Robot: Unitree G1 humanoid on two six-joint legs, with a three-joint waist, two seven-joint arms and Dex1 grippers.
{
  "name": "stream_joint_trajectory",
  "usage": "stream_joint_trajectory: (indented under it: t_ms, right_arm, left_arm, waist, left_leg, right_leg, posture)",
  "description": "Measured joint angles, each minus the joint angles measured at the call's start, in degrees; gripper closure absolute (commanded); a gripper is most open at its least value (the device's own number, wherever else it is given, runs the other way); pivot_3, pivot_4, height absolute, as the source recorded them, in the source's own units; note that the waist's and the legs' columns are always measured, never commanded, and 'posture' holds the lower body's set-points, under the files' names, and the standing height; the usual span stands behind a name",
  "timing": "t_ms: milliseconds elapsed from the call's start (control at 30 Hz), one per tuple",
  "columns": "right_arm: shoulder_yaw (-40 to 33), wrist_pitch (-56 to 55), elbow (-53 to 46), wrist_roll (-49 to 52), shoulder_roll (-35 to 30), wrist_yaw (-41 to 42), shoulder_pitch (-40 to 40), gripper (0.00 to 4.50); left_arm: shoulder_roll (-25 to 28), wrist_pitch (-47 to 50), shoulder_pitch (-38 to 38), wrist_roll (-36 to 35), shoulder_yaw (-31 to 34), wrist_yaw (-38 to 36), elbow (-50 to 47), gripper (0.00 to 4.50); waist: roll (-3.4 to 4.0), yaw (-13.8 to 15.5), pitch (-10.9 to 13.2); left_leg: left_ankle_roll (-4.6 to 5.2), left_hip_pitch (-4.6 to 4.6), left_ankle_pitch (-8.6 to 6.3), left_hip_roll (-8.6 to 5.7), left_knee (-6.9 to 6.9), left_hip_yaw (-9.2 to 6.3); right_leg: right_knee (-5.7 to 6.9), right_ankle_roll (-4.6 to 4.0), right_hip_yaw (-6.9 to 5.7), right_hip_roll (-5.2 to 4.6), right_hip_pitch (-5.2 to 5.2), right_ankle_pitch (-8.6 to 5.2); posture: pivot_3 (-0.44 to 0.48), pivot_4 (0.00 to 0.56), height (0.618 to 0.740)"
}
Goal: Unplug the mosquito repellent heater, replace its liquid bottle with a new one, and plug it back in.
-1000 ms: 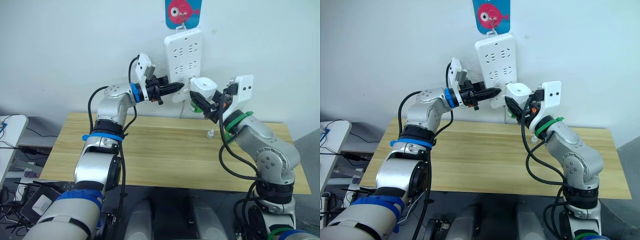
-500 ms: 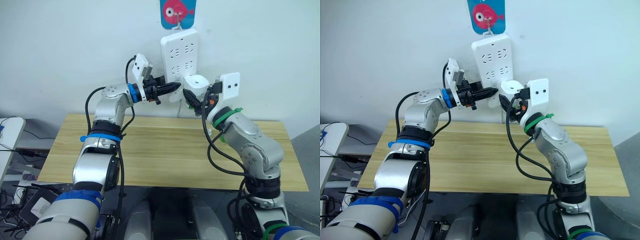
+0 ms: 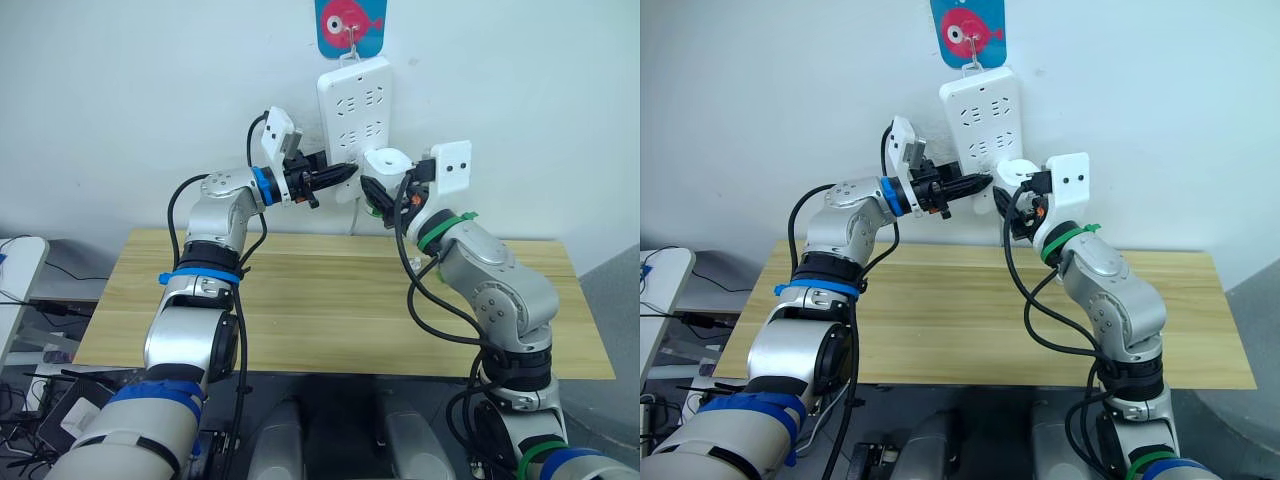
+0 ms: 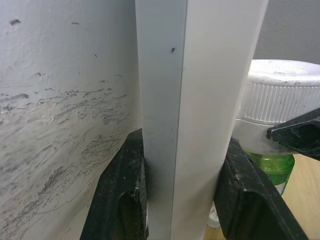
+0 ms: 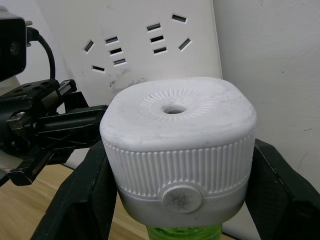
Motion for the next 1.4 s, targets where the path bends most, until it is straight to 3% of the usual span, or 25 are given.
stream_joint_trajectory:
  t_ms: [67, 100, 400, 600, 767, 933, 1100, 1267, 1400]
  right_arm:
    - [-0.51, -0.57, 0.44, -0.28, -0.18, 0.07, -0.52, 0.13]
    - [-0.53, -0.68, 0.41, -0.21, -0.16, 0.21, -1.03, 0.06]
    - [-2.42, 4.37, -8.41, 3.85, -6.24, 4.03, 4.47, 0.06]
    - [-3.58, 7.28, -12.29, 7.85, -11.63, 8.54, 9.44, 0.0]
    - [-4.17, 6.69, -11.34, 9.01, -11.53, 10.42, 9.51, 1.17]
    - [-2.94, 5.92, -9.6, 9.16, -10.86, 12.3, 9.33, 2.79]
    - [-0.61, 4.79, -8.38, 9.24, -9.5, 13.87, 8.34, 4.49]
    - [1.11, 3.58, -7.42, 8.98, -7.65, 14.3, 7.18, 4.49]
    - [2.05, 1.98, -6.15, 8.11, -6.96, 13.96, 6.88, 4.49]
  left_arm:
    - [-1.18, -0.61, -0.08, -0.17, -0.08, -0.2, 0.0, 3.18]
    - [-1.8, -0.77, -0.08, -0.41, -0.08, -0.17, 0.06, 3.18]
    - [-1.0, -6.81, -2.29, 1.08, -0.72, 0.31, 5.43, 3.18]
    - [2.87, -10.82, -1.62, 2.92, -0.47, 3.55, 10.26, 1.33]
    - [5.39, -10.74, 2.58, 2.93, -0.6, 2.82, 5.95, 0.07]
    - [10.33, -5.16, 10.5, 1.55, 1.51, 5.07, -5.17, 0.0]
    - [13.57, 5.48, 21.91, -3.79, 2.74, 5.39, -26.57, 0.0]
    - [14.28, 17.97, 32.6, -11.1, 3.18, 9.48, -48.03, 0.0]
    - [11.0, 25.45, 36.92, -16.3, 3.11, 16.71, -61.62, 0.0]
  waist:
    - [0.0, 0.21, 0.0]
    - [0.0, 0.43, 0.0]
    - [-0.01, 0.92, 0.0]
    - [-0.01, 0.05, -0.01]
    - [-0.01, -0.42, -0.01]
    - [-0.01, -0.16, -0.01]
    - [-0.01, 0.71, 0.0]
    - [-0.06, 1.89, -0.01]
    - [-0.08, 2.24, -0.02]
  left_leg:
    - [0.0, -0.01, 0.0, -0.01, -0.02, -0.02]
    - [0.0, -0.03, 0.0, -0.01, -0.05, -0.06]
    - [0.04, -0.09, -0.04, -0.03, -0.13, 0.0]
    - [0.05, 0.02, -0.03, -0.02, -0.11, -0.02]
    - [0.05, 0.06, -0.03, 0.11, -0.12, -0.02]
    - [0.04, 0.05, -0.03, 0.2, -0.18, -0.13]
    - [0.03, 0.0, -0.03, 0.24, -0.21, -0.14]
    - [0.02, -0.02, -0.02, 0.17, -0.1, -0.15]
    - [0.02, -0.01, -0.02, 0.13, -0.08, -0.14]
  right_leg:
    - [-0.03, 0.0, -0.03, -0.01, 0.01, 0.0]
    - [-0.1, 0.0, -0.07, -0.01, 0.01, 0.0]
    - [-0.33, 0.05, -0.03, -0.12, 0.05, -0.03]
    - [-0.16, 0.05, -0.01, 0.01, 0.09, -0.03]
    - [-0.1, 0.04, 0.02, 0.12, 0.06, -0.03]
    - [-0.08, 0.04, -0.03, 0.23, 0.02, -0.03]
    - [-0.15, 0.05, -0.01, -0.11, 0.03, -0.04]
    - [-0.3, 0.06, -0.03, -0.23, 0.18, -0.05]
    - [-0.3, 0.07, -0.02, -0.25, 0.21, -0.05]
  posture:
    - [-0.03, 0.231, 0.74]
    - [-0.031, 0.232, 0.74]
    - [-0.044, 0.237, 0.74]
    - [-0.032, 0.238, 0.74]
    - [0.005, 0.243, 0.74]
    - [0.032, 0.248, 0.74]
    - [0.048, 0.252, 0.74]
    - [0.062, 0.252, 0.74]
    - [0.062, 0.252, 0.74]
